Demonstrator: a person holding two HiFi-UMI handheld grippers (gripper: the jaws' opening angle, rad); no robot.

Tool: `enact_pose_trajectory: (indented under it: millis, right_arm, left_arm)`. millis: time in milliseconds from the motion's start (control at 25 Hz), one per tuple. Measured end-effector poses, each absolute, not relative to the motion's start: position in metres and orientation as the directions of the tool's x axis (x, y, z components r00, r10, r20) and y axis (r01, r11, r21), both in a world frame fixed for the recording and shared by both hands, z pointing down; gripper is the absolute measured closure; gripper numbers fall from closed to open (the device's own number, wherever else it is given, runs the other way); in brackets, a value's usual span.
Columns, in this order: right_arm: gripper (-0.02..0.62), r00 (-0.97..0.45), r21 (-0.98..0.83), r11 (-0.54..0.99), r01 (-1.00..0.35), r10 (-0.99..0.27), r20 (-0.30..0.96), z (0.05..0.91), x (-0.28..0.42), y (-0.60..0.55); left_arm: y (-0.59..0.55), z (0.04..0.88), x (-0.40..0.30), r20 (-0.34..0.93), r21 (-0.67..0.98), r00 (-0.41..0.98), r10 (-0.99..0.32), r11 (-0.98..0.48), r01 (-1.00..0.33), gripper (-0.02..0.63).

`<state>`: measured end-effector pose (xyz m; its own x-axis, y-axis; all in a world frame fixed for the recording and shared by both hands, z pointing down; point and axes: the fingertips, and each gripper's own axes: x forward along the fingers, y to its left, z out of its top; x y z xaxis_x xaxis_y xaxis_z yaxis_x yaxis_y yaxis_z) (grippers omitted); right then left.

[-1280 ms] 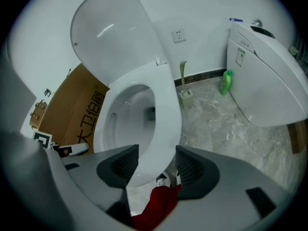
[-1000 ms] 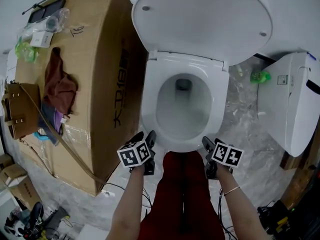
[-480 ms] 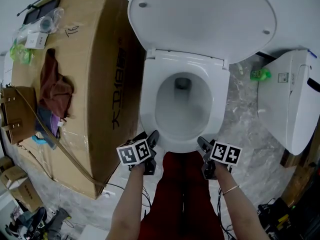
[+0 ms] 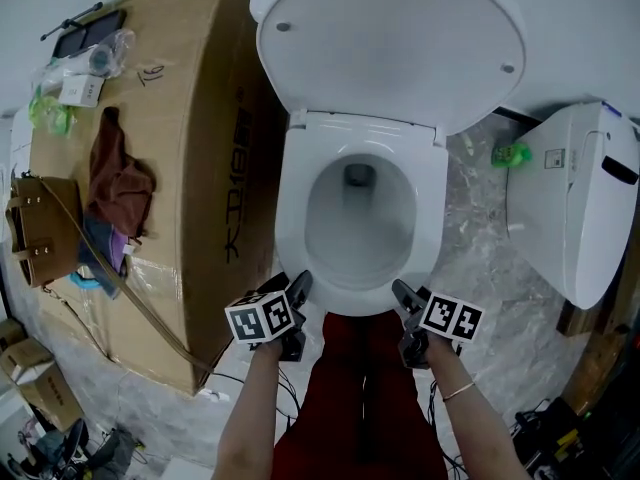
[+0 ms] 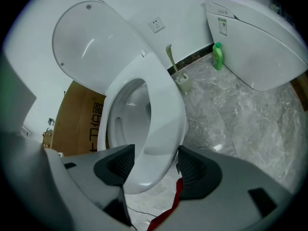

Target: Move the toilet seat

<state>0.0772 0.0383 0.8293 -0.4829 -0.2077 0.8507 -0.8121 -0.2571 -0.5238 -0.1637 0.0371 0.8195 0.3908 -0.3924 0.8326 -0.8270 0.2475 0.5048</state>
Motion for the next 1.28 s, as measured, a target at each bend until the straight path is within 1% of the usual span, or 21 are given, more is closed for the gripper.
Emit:
enact_pose_trajectory:
  millis: [240, 360, 640, 880, 1120, 1280]
  right_arm:
    - [0.308, -0.503, -0.561, -0.256, -0.787, -0.26, 0.824, 0.782, 0.079, 0.032]
    - [0.308, -0.511, -0.58, -0.253, -0.774, -0.291, 0.809, 0.756, 0.079, 0.025]
    - [0.31, -0.522, -0.601, -0.16, -0.783, -0.357, 0.775, 0.689, 0.078, 0.003]
    - [0.31, -0.543, -0.635, -0.121, -0.763, -0.412, 0.732, 0.644, 0.079, -0.021]
    - [0.31, -0.558, -0.666, -0.118, -0.736, -0.45, 0.697, 0.617, 0.082, -0.042]
    - [0.31, -0.565, -0.674, -0.111, -0.73, -0.456, 0.687, 0.605, 0.082, -0.053]
  left_arm:
    - [0.035, 0.775, -0.161, 0.828, 0.498, 0.401, -0.392, 0.182, -0.848, 0.396]
    - [0.028, 0.749, -0.162, 0.817, 0.506, 0.404, -0.412, 0.174, -0.845, 0.396]
    - [0.003, 0.682, -0.163, 0.76, 0.551, 0.42, -0.495, 0.15, -0.821, 0.396]
    - [-0.022, 0.638, -0.161, 0.723, 0.589, 0.427, -0.543, 0.163, -0.792, 0.396]
    - [-0.036, 0.611, -0.162, 0.723, 0.604, 0.408, -0.558, 0.223, -0.765, 0.396]
    - [-0.037, 0.581, -0.162, 0.683, 0.61, 0.4, -0.611, 0.177, -0.772, 0.396]
